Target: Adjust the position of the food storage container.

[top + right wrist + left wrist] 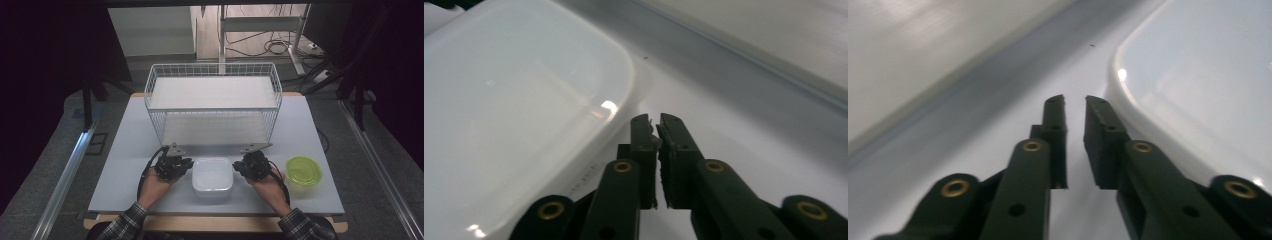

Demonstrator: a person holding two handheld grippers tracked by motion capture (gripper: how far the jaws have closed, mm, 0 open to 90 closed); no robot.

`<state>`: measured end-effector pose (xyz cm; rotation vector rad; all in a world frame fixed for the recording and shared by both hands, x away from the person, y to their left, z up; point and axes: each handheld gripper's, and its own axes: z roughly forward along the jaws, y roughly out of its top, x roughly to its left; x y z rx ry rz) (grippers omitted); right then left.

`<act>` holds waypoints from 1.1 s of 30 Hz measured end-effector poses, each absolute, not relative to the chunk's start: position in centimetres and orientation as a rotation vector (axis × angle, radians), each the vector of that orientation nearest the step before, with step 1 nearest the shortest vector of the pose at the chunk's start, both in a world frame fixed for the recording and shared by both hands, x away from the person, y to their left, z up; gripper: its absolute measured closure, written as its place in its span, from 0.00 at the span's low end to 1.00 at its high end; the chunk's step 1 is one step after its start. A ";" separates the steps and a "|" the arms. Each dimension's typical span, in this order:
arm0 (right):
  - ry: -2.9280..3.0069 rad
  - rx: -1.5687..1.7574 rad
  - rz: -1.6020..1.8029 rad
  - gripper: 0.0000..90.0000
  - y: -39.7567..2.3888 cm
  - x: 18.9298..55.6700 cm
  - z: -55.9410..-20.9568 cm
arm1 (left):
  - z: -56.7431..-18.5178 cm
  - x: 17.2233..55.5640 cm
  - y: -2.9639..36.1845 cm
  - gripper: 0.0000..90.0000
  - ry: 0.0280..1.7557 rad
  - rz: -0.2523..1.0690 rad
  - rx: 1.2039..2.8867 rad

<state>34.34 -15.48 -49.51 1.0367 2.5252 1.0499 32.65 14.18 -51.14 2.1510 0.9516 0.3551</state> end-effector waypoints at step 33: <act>2.520 0.893 1.305 0.08 -17.9 30.9 -48.6 | -51.2 27.7 17.9 0.07 0.920 0.415 2.047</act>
